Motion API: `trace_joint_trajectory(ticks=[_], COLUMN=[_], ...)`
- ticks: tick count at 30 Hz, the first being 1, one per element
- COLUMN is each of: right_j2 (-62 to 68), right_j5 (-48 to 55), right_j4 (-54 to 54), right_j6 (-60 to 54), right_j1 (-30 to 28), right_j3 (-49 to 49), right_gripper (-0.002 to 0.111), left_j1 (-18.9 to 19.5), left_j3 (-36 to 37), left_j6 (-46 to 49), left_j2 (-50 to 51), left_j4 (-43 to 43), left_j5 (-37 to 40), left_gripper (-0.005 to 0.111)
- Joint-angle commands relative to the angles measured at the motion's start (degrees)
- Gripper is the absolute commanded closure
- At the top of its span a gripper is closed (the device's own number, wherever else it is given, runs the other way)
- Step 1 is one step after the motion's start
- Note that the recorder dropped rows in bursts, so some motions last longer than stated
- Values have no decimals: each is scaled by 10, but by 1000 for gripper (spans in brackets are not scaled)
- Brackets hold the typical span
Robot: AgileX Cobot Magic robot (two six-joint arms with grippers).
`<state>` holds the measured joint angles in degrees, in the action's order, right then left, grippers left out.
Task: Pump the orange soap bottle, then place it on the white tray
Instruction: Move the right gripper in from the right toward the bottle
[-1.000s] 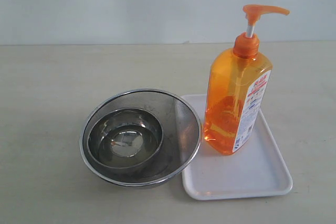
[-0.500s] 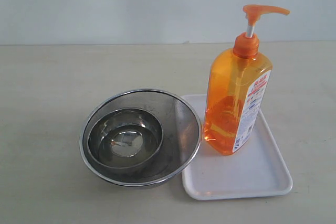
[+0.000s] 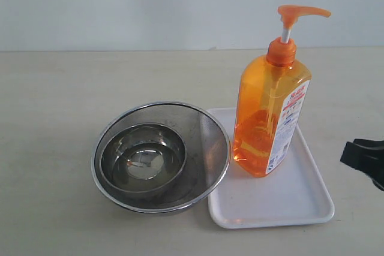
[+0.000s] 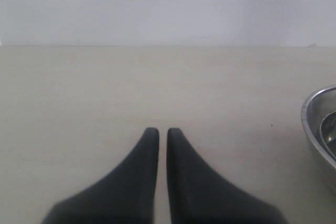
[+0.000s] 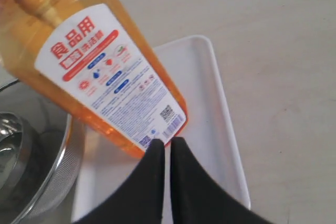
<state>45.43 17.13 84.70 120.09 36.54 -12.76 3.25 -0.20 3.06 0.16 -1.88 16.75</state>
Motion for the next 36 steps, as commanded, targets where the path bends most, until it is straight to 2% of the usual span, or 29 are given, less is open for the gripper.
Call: trace_joint_trajectory(ticks=[1,11,23,26,31,36], right_j2=[-1,-1,-1,-1,-1,-1], right_j5=[-40,-53,-40,-24,50,49], right_j4=[21,37,107,144,142,131], right_j6=[-2,-50,-25,-2,-2,-2], right_j1=[1,1,1,1,1,1], right_j3=[1,1,1,12,41,41], right_gripper=[108,108,108,108,108,108], left_j1=[2,2,2,2,2,2], left_j3=[2,2,2,2,2,2], left_j6=[-5,-5,-5,-5,-5,-5], left_j2=[-2,-2,-2,-2,-2,-2], left_j4=[-3,-3,-3,-3,-3,-3], left_j5=[-4,-4,-4,-4,-4,-4], left_gripper=[102,102,102,102,102,102])
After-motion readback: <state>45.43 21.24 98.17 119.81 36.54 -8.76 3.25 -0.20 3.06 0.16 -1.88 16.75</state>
